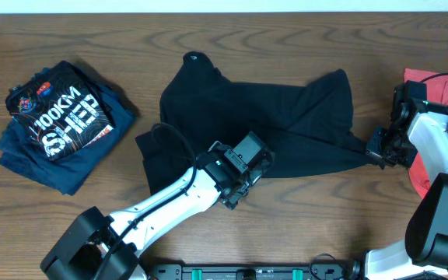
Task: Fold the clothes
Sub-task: 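Hold the right edge and stretch the black garment with the left gripper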
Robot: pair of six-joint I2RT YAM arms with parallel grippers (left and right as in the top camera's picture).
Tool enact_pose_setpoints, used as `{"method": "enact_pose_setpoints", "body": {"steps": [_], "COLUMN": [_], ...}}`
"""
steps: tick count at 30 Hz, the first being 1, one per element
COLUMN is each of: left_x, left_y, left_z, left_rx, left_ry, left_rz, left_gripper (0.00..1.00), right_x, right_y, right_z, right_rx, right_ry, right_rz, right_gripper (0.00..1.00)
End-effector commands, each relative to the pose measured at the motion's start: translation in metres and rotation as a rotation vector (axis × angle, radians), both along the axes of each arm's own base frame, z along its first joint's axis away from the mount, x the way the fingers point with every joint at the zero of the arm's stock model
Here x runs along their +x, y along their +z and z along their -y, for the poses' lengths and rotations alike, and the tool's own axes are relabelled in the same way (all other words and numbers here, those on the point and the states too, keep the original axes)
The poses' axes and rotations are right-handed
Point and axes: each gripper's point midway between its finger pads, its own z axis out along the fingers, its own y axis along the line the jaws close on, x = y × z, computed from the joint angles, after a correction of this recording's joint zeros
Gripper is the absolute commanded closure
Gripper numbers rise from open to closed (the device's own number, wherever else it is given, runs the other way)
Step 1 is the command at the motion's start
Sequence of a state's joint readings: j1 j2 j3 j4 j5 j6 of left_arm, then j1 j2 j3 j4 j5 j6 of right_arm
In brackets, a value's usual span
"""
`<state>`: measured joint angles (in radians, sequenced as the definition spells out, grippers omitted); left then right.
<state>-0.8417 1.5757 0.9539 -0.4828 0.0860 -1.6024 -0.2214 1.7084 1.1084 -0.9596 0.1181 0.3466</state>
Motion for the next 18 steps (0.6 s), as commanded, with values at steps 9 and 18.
{"method": "enact_pose_setpoints", "body": {"steps": [9,18], "left_x": [0.007,0.012], "left_y": [-0.028,-0.036], "left_z": [-0.002,-0.006], "left_rx": [0.009,0.029], "left_ry": [0.204,0.274], "left_rz": [-0.059,-0.052], "left_gripper": [0.01,0.01], "right_x": [0.004,0.007], "right_y": [0.001,0.001], "right_z": [-0.001,-0.004], "right_rx": [0.026,0.043], "right_ry": [0.013,0.02], "right_rz": [0.015,0.027], "right_gripper": [0.99,0.99]}}
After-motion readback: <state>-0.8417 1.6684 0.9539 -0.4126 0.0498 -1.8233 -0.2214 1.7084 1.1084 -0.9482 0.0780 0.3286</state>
